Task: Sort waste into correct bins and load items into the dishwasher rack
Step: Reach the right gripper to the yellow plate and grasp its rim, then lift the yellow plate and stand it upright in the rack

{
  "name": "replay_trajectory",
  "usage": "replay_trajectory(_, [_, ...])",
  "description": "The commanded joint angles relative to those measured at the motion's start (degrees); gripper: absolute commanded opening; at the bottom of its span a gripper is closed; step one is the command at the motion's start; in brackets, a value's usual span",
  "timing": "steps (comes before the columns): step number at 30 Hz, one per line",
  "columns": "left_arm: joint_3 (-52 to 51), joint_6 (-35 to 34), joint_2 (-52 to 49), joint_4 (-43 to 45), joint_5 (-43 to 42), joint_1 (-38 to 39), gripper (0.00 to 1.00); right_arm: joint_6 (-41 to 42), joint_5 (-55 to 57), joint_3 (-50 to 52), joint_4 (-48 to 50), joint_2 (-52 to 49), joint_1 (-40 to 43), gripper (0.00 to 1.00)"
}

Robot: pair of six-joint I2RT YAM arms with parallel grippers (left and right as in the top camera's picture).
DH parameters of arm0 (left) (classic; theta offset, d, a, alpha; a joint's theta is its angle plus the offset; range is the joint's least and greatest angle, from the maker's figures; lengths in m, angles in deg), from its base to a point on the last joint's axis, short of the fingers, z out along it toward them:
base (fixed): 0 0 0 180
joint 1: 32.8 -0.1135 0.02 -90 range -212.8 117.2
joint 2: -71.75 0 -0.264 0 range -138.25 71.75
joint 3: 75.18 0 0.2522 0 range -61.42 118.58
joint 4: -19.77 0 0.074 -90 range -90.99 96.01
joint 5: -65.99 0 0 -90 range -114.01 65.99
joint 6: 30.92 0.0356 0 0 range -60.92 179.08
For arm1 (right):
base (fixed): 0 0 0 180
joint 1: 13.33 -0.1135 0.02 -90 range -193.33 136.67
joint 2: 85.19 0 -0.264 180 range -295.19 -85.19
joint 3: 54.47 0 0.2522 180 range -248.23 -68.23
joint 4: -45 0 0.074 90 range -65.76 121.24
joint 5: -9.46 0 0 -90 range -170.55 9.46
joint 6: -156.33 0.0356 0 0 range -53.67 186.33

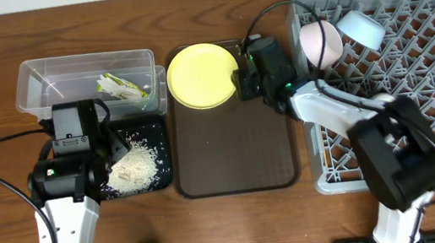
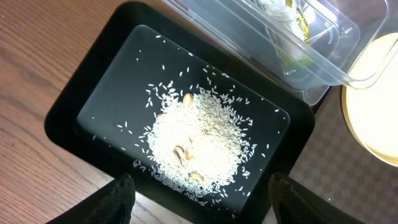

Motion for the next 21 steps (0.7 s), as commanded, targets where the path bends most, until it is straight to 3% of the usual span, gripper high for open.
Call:
replay_trajectory(1, [0.37,-0.57,-0.26,-0.17,0.28,-0.24,0.72,4.61,0.96,-0.22,1.7,-3.39,-1.25,0.49])
replay_trajectory(6, [0.37,-0.57,-0.76,-0.33,0.28,-0.24,0.72,5.62,1.36,-0.22,1.05,-5.64,-2.08,0.41])
replay_trajectory(10, [0.35,-0.55,-1.49,-0.63,0.28,-0.24,0.72,5.6,2.56,-0.24,-1.49,-5.05,-1.86,0.21])
replay_trajectory(16, [0.35,-0.57,-2.67,-0.61,0.28,-0.24,0.72,4.13,5.88,-0.24,-6.99,0.55,0.35,0.02])
replay_trajectory(21, [0.35,-0.55,-2.84,-0.61,0.28,-0.24,0.72,-3.34,10.78,-0.24,-14.93,9.84,3.15,0.01])
